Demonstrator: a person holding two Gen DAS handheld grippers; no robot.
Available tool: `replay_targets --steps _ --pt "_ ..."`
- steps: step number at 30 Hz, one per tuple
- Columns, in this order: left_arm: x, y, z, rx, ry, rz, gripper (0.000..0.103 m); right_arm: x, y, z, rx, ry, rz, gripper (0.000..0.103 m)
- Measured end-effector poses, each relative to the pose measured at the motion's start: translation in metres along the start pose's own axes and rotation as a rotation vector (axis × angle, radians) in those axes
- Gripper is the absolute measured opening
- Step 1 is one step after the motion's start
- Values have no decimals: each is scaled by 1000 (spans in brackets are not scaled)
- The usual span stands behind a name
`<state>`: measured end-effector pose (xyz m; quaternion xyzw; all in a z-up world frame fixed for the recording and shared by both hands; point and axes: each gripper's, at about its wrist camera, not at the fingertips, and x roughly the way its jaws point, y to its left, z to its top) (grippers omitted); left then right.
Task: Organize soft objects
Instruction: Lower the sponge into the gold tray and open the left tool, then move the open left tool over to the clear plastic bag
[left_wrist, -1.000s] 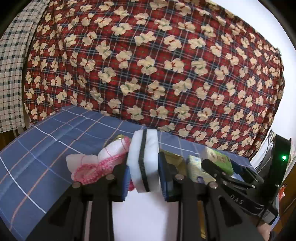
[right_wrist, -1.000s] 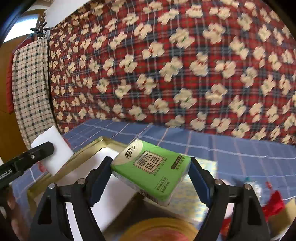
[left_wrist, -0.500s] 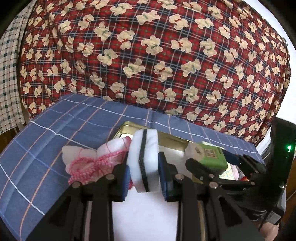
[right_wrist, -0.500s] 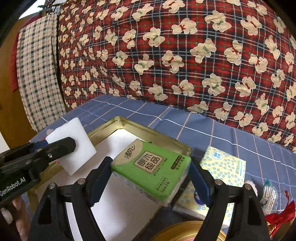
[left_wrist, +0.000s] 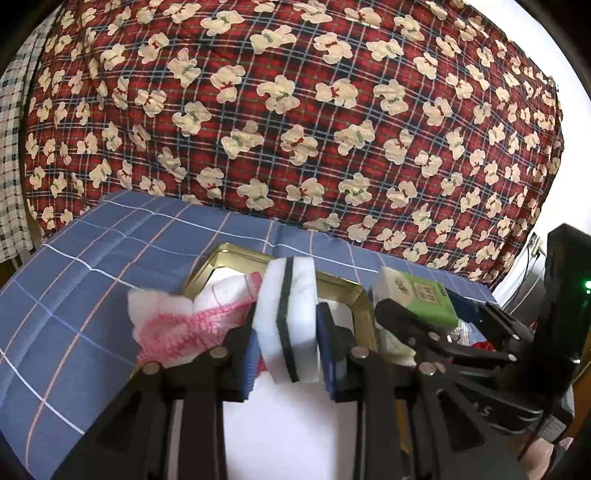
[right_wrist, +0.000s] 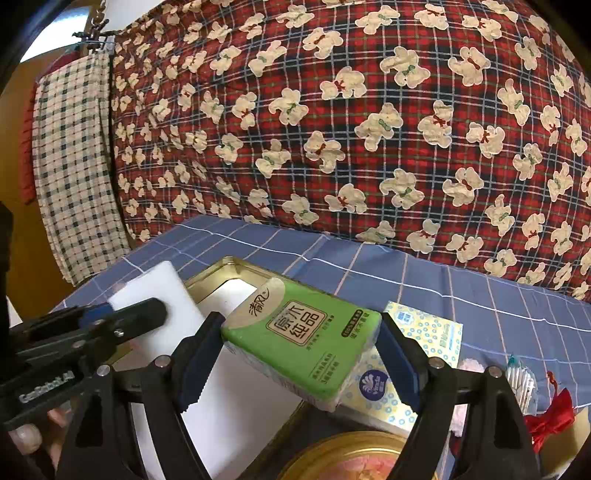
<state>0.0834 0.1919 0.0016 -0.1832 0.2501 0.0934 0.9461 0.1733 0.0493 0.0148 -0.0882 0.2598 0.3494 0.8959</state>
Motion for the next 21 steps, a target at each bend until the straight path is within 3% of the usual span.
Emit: replay_targets --steps 7,8,9,16,17,18,19,20,21 --pt "0 -3 -3 -13 -14 -37 34 -4 -4 -6 14 -16 -6 83" --pt "0 -4 -4 -5 -9 -35 28 -4 -5 -7 19 -19 -7 83" --pt "1 -5 -4 4 -4 -39 6 -5 -7 -7 26 -21 -5 83" --pt "2 -16 -8 47 28 -71 4 -19 -20 -10 56 -32 5 83" --pt "3 -19 -10 60 45 -72 12 -22 -21 -11 57 -34 10 83" --pt "3 -21 -13 69 59 -60 32 -27 -22 -12 55 -42 8 83" --pt "1 -22 -16 76 65 -47 42 -32 -23 -14 52 -48 6 83" --pt "0 -23 -20 89 69 -35 51 -36 -24 -15 53 -53 9 83" --pt "-3 -24 -25 107 65 -27 51 -40 -26 -17 55 -58 12 83"
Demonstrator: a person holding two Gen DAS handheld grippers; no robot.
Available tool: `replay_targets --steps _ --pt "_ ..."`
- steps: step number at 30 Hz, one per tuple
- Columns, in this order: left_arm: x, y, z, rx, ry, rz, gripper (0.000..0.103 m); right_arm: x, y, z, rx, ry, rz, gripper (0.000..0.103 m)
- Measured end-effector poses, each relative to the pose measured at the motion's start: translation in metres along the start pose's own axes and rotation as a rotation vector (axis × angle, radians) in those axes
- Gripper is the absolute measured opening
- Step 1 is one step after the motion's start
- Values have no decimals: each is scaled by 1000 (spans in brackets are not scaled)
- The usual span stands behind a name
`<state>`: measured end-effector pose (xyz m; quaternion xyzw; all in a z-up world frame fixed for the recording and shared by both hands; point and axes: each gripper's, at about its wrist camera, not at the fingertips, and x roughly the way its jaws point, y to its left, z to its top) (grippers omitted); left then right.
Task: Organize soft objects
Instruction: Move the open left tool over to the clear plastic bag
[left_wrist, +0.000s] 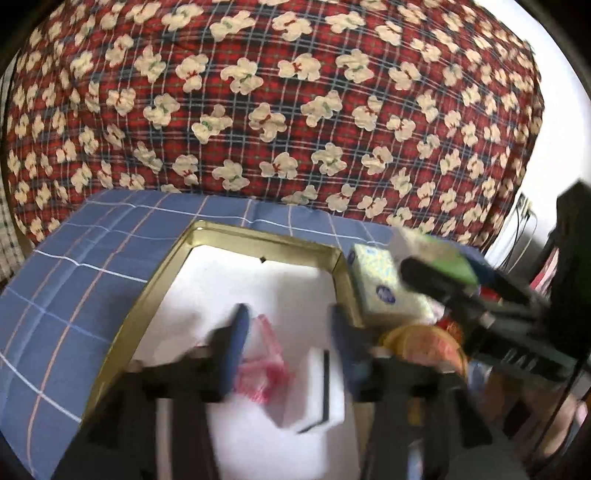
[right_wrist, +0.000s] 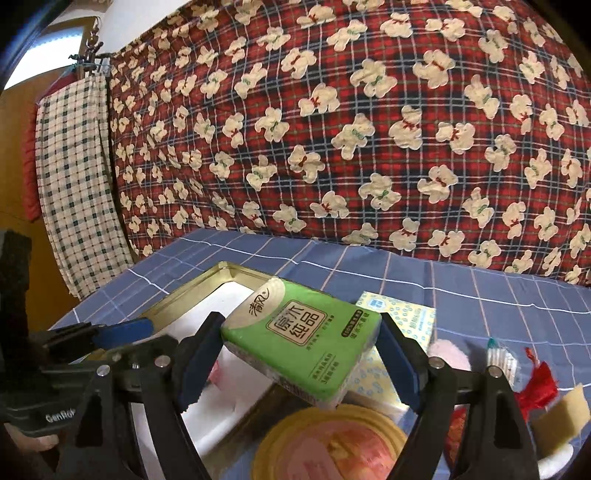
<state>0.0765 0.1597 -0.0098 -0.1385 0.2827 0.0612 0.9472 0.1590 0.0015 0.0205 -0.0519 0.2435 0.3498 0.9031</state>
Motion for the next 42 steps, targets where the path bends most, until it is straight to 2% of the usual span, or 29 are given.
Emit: replay_targets --steps 2,4,6,7,8,11,12,15,17,23,29,33,38,42 --pt "-5 -2 -9 24 -8 20 52 -10 -3 -3 2 -16 -5 83" --pt "-6 -3 -16 28 18 8 58 -21 -8 -8 4 -30 -4 83" --pt "-9 -2 -20 18 10 20 67 -31 -12 -12 0 -40 -7 83" --pt "-12 -3 -22 15 -1 26 69 -38 -17 -15 -1 -43 -15 83" --pt "-15 -4 -22 15 -10 30 73 -45 -23 -18 0 -45 -25 83" --pt "-24 -19 -23 14 -62 34 97 -65 -44 -30 -8 -49 -86 83" --pt "-27 -30 -24 23 -79 20 100 -70 -51 -33 -9 -48 -108 83" --pt "-26 -58 -28 58 -100 -23 100 -88 -91 -49 13 -41 -238 83" --pt "-19 -82 -32 102 -82 -49 100 -96 -115 -59 48 -28 -299 83" --pt "1 -137 -49 167 -26 -113 100 -123 -170 -85 140 -33 -401 83" --pt "13 -188 -62 226 13 -168 100 -131 -199 -96 206 -26 -411 83" --pt "19 -226 -76 307 37 -210 100 -131 -206 -105 222 -5 -420 83" --pt "41 -254 -92 392 125 -208 100 -142 -226 -117 286 -12 -447 83" --pt "56 -268 -96 418 188 -222 99 -139 -241 -121 334 29 -456 83"
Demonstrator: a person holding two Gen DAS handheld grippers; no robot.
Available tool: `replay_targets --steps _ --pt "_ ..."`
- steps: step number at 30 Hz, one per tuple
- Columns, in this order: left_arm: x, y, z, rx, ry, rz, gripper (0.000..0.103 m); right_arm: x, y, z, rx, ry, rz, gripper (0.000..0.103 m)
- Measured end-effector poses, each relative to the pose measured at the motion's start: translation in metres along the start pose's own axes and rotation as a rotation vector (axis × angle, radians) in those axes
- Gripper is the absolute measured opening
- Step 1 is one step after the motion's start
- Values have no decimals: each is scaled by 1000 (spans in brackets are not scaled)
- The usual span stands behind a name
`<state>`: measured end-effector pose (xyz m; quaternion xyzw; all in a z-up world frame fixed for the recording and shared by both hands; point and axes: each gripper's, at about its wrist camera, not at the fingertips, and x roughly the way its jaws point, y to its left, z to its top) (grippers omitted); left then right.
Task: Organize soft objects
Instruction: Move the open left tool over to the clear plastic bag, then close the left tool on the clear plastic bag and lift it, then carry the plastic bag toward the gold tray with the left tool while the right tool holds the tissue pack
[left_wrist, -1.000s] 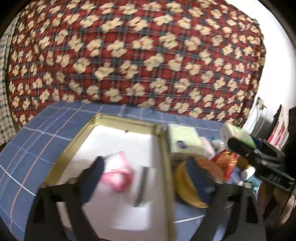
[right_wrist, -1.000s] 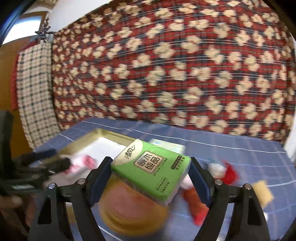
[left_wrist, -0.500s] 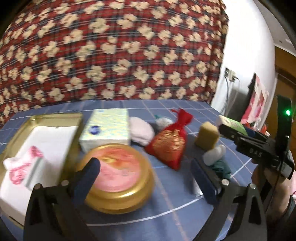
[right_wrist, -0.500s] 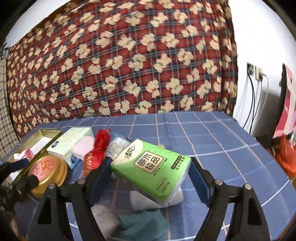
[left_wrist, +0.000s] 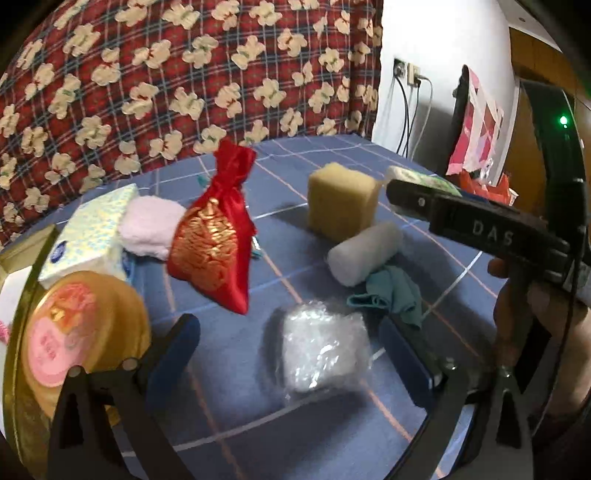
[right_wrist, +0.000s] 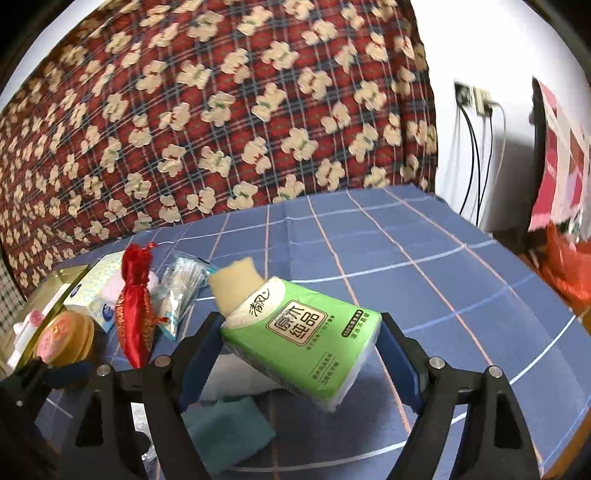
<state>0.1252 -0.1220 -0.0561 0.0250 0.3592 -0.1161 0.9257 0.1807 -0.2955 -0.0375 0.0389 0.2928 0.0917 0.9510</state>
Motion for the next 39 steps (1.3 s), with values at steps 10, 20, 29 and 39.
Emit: replay_targets --steps 10,20,29,39 --pt "26 -12 0 65 144 -53 54 20 -8 -6 34 108 11 83" --pt "15 -1 0 11 76 -110 34 12 -9 -8 39 66 31 83" --pt "-3 14 8 -28 -38 -102 34 -15 -7 -6 58 -80 37 83" --pt "-21 30 18 5 -202 71 34 -26 25 5 39 -193 107 83"
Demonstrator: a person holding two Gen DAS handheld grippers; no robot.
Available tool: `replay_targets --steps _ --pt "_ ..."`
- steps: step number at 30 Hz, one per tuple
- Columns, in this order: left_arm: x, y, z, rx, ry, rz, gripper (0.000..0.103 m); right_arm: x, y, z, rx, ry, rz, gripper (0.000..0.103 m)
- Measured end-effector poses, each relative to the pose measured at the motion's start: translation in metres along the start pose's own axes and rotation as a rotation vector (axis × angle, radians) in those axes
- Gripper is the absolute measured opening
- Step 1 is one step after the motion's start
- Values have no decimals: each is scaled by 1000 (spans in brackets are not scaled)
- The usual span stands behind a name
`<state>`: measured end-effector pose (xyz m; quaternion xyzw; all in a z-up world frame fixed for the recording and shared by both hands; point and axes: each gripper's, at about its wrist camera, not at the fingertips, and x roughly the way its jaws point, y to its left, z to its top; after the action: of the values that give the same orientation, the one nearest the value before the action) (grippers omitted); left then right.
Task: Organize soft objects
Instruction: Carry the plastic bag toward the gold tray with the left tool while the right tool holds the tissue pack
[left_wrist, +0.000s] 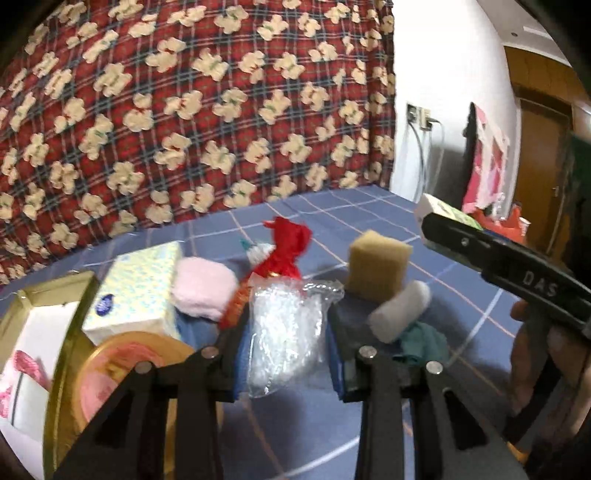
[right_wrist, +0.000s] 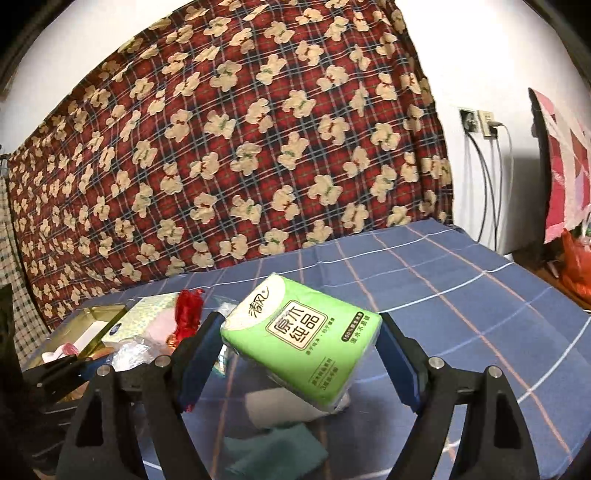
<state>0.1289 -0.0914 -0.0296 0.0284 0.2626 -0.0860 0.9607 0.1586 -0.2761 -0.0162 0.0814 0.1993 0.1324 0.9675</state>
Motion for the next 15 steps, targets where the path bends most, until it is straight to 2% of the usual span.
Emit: replay_targets --steps 4,9,15 --pt "0 12 -1 -30 -17 37 34 4 12 -2 3 -12 23 83" --pt "-3 17 1 -9 -54 82 34 11 30 -3 -11 -23 40 83" --pt "4 30 3 -40 -44 91 34 23 48 -1 -36 -37 34 83"
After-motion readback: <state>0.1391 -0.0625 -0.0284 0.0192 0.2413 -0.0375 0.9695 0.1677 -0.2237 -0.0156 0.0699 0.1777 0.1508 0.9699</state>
